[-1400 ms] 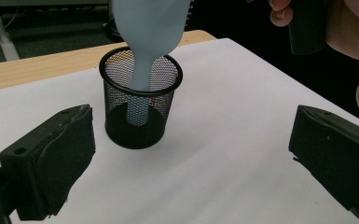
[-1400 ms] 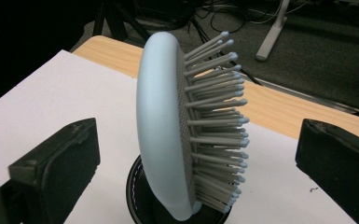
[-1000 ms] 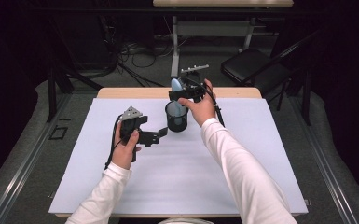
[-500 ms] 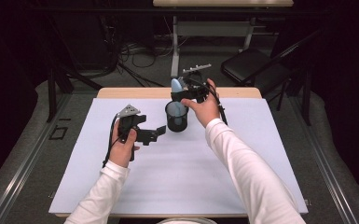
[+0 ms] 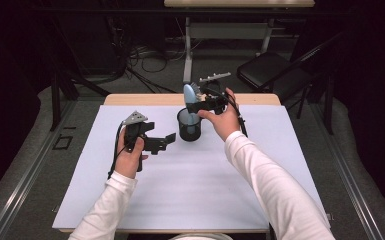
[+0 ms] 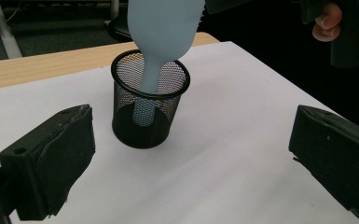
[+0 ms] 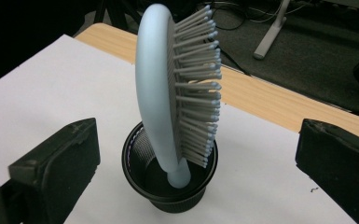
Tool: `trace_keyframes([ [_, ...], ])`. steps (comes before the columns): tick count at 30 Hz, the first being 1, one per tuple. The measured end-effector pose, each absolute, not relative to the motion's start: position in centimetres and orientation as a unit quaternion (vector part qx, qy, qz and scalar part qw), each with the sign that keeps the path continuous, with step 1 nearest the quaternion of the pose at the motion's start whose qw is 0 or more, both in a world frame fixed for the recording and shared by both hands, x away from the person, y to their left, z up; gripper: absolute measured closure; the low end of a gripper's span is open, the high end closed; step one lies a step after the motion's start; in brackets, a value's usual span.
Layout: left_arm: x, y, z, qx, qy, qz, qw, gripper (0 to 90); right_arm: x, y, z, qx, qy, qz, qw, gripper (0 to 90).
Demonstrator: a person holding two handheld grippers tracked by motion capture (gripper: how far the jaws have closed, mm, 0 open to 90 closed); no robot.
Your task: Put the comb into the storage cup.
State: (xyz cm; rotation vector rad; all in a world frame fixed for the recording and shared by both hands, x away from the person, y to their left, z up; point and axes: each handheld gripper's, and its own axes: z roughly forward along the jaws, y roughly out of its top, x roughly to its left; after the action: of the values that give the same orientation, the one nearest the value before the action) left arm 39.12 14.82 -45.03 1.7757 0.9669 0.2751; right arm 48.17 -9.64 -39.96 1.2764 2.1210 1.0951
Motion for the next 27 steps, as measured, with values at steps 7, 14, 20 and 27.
trace_keyframes([
  [7, 39.2, 15.0, -45.0, 0.744, 0.405, 0.112, 0.519, 0.8, 47.5, -9.7, -39.9, 0.458, 0.765, 0.397, 0.217, 0.0],
  [14, 39.2, 15.1, -44.8, 0.745, 0.403, 0.110, 0.520, 0.8, 46.7, -10.1, -39.9, 0.462, 0.763, 0.399, 0.214, 0.0],
  [20, 39.1, 15.3, -44.5, 0.745, 0.401, 0.109, 0.521, 0.8, 46.0, -11.0, -40.2, 0.464, 0.762, 0.401, 0.209, 0.0],
  [27, 39.2, 15.6, -44.4, 0.748, 0.400, 0.106, 0.518, 0.8, 44.5, -12.3, -40.4, 0.463, 0.764, 0.403, 0.200, 0.0],
])
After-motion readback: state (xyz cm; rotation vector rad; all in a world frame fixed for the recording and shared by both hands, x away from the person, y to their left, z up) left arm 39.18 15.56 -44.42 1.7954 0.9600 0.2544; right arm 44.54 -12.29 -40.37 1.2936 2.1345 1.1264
